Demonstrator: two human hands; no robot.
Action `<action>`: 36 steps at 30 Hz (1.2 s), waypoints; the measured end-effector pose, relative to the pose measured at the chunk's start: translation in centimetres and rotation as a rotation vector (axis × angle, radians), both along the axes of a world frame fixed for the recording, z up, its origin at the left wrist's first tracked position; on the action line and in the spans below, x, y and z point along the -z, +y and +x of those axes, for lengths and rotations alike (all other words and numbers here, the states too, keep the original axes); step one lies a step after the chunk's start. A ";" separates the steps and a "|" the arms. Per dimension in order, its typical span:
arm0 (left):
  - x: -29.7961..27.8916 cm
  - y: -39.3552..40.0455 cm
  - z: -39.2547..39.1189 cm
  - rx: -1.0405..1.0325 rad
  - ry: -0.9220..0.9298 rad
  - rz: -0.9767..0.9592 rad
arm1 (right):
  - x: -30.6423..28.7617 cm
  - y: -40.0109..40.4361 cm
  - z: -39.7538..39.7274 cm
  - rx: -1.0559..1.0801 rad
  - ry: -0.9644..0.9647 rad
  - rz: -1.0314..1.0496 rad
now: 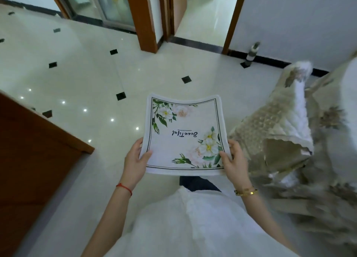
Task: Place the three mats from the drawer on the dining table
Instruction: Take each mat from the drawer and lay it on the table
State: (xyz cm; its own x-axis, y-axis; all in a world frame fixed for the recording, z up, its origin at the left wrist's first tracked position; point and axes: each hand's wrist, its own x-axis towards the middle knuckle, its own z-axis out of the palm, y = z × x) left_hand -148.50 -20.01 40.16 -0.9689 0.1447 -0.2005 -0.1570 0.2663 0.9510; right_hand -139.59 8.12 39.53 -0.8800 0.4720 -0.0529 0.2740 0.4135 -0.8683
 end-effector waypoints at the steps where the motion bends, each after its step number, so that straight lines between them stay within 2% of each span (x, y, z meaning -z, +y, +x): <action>1: -0.2 1.6 -2.7 0.019 0.003 -0.008 | -0.4 1.8 -2.3 0.015 0.004 -0.009; 8: -2.5 13.4 -19.6 0.080 0.050 -0.008 | -3.1 12.4 -16.8 0.116 0.068 0.095; 20: -0.2 31.6 -43.4 0.285 0.017 0.004 | 0.1 26.7 -35.0 0.346 0.016 -0.013; 28: -3.8 50.5 -62.3 0.586 0.098 0.011 | -2.4 40.2 -48.2 0.614 0.081 -0.010; 36: -4.1 69.1 -70.8 0.873 0.047 0.008 | -1.9 52.0 -52.8 0.915 0.031 0.048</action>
